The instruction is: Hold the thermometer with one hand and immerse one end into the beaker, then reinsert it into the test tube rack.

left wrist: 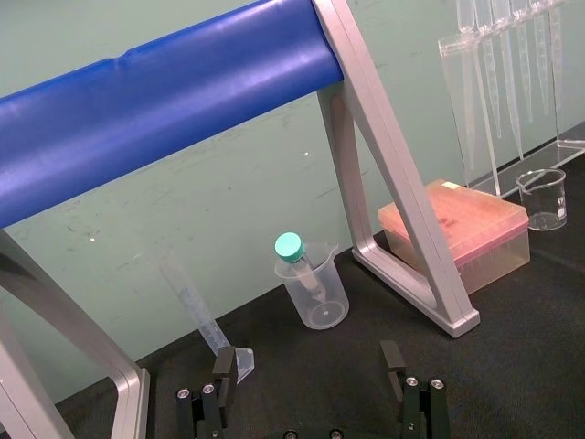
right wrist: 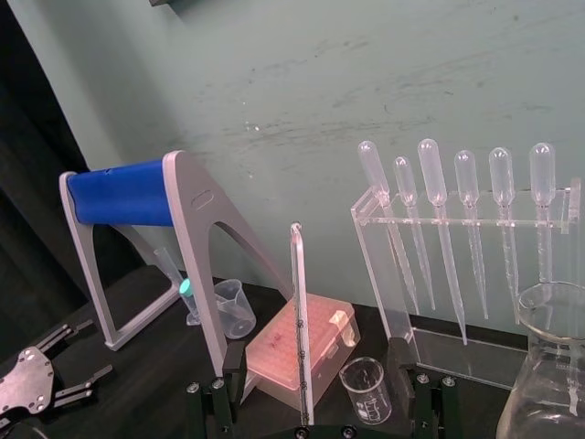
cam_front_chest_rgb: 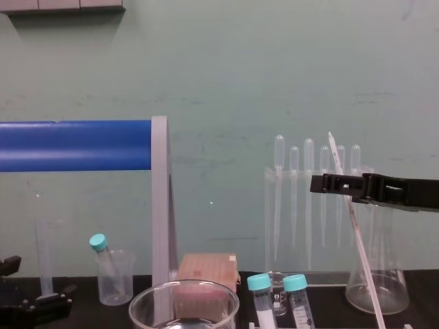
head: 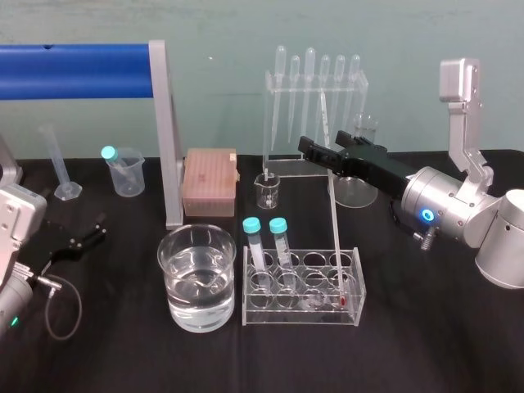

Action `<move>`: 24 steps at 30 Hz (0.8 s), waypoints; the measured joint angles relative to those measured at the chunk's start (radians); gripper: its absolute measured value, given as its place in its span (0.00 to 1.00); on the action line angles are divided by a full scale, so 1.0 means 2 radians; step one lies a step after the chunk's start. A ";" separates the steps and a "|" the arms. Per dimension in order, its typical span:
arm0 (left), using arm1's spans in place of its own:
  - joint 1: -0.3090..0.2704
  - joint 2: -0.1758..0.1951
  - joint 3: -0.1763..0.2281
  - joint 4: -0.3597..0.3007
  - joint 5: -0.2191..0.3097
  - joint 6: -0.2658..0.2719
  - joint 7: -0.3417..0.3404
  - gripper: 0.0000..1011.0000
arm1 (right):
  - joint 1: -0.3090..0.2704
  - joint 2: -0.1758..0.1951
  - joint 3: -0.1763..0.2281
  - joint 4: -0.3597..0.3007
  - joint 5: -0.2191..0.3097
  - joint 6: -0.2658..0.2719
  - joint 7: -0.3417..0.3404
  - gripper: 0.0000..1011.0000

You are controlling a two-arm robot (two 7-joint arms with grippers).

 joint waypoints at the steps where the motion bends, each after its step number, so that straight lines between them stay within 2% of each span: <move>1: 0.000 0.000 0.000 0.000 0.000 0.000 0.000 1.00 | 0.000 0.000 0.000 0.000 0.000 0.000 0.000 0.99; 4: 0.000 0.000 0.000 0.000 0.000 0.000 0.000 1.00 | 0.000 0.000 0.000 0.000 0.000 0.000 0.000 0.98; 12: 0.000 0.000 0.000 0.000 0.000 0.000 0.000 1.00 | 0.000 0.000 0.001 0.000 0.000 0.000 0.000 0.81; 15: 0.000 0.000 0.000 0.000 0.000 0.000 0.000 1.00 | 0.000 0.000 0.001 0.000 0.001 0.000 0.000 0.69; 21: 0.000 0.000 0.000 0.000 0.000 0.000 0.000 1.00 | 0.000 0.000 0.001 0.000 0.001 0.000 0.000 0.53; 24: 0.000 0.000 0.000 0.000 0.000 0.000 0.000 1.00 | 0.000 0.000 0.001 0.000 0.001 0.000 0.000 0.40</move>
